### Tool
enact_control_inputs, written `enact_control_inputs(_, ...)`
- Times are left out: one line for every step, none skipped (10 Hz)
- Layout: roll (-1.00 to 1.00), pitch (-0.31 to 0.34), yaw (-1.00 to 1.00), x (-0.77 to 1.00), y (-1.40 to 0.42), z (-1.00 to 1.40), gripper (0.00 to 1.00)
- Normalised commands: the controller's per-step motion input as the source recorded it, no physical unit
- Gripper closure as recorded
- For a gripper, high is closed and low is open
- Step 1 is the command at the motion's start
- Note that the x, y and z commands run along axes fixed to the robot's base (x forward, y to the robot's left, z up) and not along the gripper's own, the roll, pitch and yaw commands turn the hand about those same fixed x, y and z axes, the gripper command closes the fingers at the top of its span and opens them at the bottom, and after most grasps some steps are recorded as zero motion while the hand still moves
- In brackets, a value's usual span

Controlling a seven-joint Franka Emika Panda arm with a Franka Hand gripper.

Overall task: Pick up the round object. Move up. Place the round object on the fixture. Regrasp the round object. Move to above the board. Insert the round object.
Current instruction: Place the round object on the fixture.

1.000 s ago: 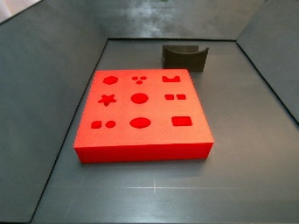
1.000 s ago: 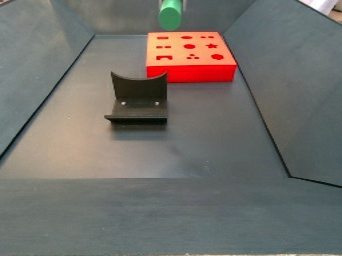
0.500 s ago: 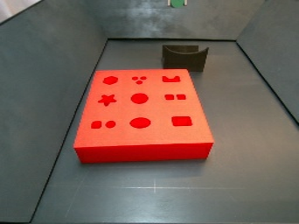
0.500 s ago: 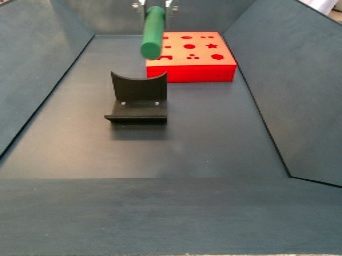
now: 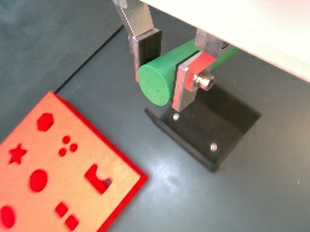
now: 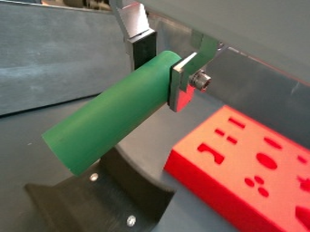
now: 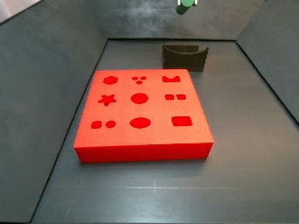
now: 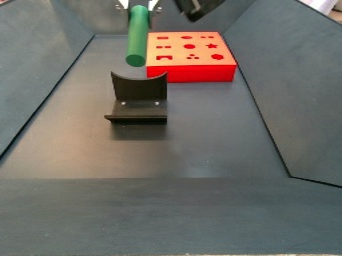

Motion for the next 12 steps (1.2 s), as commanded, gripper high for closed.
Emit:
enact_control_inputs(-0.82, 0.110, -0.09, 0.14, 0.05, -0.02, 1.00)
enact_control_inputs(-0.60, 0.086, -0.10, 0.07, 0.05, -0.02, 1.00)
enact_control_inputs(-0.43, 0.060, -0.11, 0.05, 0.05, -0.01, 1.00)
enact_control_inputs(-0.27, 0.048, -0.11, 0.06, 0.03, -0.01, 1.00)
enact_control_inputs(-1.00, 0.144, 0.04, 0.13, 0.13, -1.00, 1.00)
enact_control_inputs(-1.00, 0.138, 0.04, 0.13, 0.14, -1.00, 1.00)
enact_control_inputs(-0.98, 0.186, -0.02, 0.14, 0.14, -1.00, 1.00)
enact_control_inputs(-0.83, 0.200, -0.06, 0.15, 0.14, -1.00, 1.00)
enact_control_inputs(-0.67, 0.188, -0.10, 0.16, 0.14, -1.00, 1.00)
enact_control_inputs(-0.51, 0.165, -0.14, 0.16, 0.14, -1.00, 1.00)
enact_control_inputs(-0.30, 0.131, -0.17, 0.17, 0.14, -1.00, 1.00)
enact_control_inputs(-0.21, 0.098, -0.18, 0.18, 0.13, -1.00, 1.00)
